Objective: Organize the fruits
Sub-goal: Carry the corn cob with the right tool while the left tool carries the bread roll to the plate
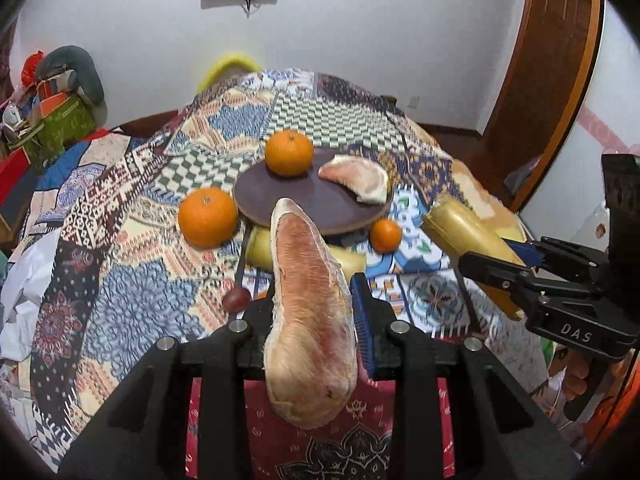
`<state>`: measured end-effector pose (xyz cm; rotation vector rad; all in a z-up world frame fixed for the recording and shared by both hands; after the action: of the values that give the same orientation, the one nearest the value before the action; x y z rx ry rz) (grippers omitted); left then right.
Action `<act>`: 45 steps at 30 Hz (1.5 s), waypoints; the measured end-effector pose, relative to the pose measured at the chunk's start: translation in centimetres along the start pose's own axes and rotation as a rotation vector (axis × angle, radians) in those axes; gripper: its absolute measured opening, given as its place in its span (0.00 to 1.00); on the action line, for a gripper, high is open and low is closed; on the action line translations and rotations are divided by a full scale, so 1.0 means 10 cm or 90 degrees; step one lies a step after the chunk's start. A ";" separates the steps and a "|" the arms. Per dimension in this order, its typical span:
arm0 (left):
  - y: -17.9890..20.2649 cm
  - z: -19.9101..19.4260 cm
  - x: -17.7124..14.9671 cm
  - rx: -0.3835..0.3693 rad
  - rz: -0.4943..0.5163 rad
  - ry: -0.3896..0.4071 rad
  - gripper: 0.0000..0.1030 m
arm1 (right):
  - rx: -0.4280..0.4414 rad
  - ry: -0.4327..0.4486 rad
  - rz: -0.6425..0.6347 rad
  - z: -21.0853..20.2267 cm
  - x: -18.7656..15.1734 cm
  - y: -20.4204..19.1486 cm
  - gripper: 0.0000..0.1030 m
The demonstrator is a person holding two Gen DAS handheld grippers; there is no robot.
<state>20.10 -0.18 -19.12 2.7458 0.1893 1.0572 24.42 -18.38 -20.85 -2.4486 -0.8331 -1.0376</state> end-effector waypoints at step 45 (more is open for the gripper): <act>-0.44 1.30 1.07 0.045 -0.060 -0.008 0.31 | -0.023 0.008 0.008 1.13 1.00 0.48 0.34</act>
<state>36.55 4.32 -22.64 2.7743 0.3561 1.0281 39.05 -12.35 -21.43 -2.4709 -0.8008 -1.0722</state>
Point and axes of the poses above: each gripper's, at about its wrist camera, not at the fingertips, and z roughly the way its jaws point, y to its right, x to its top, the point moved 2 cm from there along z, roughly the way its jaws point, and after that the axes turned 11 degrees about -z, right-handed, at the moved point
